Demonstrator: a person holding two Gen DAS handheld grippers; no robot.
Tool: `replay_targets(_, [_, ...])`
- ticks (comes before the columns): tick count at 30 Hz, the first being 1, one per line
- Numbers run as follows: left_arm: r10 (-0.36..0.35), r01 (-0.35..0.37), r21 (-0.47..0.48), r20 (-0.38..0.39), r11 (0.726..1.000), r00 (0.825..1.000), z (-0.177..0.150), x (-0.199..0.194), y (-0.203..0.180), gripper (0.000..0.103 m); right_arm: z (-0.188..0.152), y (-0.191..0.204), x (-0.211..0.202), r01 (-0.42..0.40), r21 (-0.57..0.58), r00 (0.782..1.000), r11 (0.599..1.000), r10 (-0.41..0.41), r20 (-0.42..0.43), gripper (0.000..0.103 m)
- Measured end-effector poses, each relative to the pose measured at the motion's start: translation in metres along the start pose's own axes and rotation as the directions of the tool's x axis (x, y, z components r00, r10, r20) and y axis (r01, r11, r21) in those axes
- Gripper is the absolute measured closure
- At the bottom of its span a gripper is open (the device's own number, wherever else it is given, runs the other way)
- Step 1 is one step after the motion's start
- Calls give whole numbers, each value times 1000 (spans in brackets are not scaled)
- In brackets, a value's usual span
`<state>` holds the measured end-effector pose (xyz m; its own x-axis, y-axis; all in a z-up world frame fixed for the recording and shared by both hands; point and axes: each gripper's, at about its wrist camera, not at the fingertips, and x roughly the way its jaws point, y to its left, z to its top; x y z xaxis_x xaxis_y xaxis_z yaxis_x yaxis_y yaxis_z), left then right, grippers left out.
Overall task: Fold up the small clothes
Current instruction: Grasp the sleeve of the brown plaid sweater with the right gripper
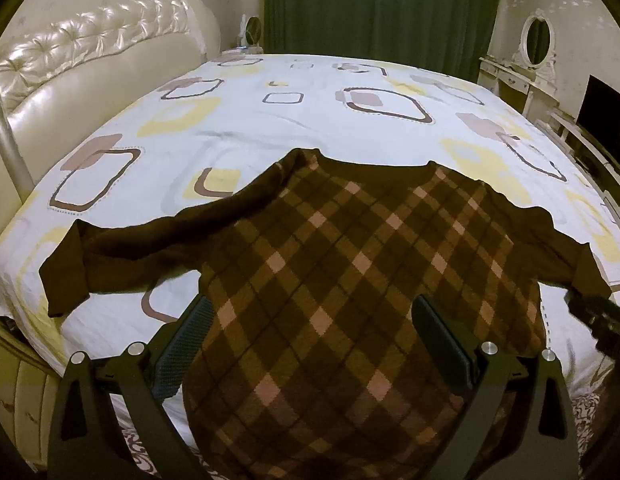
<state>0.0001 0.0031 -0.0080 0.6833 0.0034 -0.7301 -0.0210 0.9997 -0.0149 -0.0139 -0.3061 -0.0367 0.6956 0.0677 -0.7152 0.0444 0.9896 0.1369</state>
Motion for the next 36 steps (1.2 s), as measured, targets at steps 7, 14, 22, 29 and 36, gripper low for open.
replay_targets(7, [3,-3,-13,-20,1000,1000,0,15,9,4,14,-39,4,62,41,998,997,-62,-12,3])
replay_targets(14, [-27,24,-32,-84,999,996,11,47,23,4,23,-67,15,149,47,988,988,-147,-44,7])
replay_targets(22, [-86,87,6,-59,996,995,40,68,21,4,25,-83,35,136,79,985,987,-127,-115,31])
replay_targets(29, [-59,63,45,-86,997,994,66,120,19,4,30,-91,44,147,101,983,984,-134,-126,32])
replay_targets(36, [142,-134,67,-135,989,981,89,176,59,4,34,-96,45,182,43,977,982,-176,-116,32])
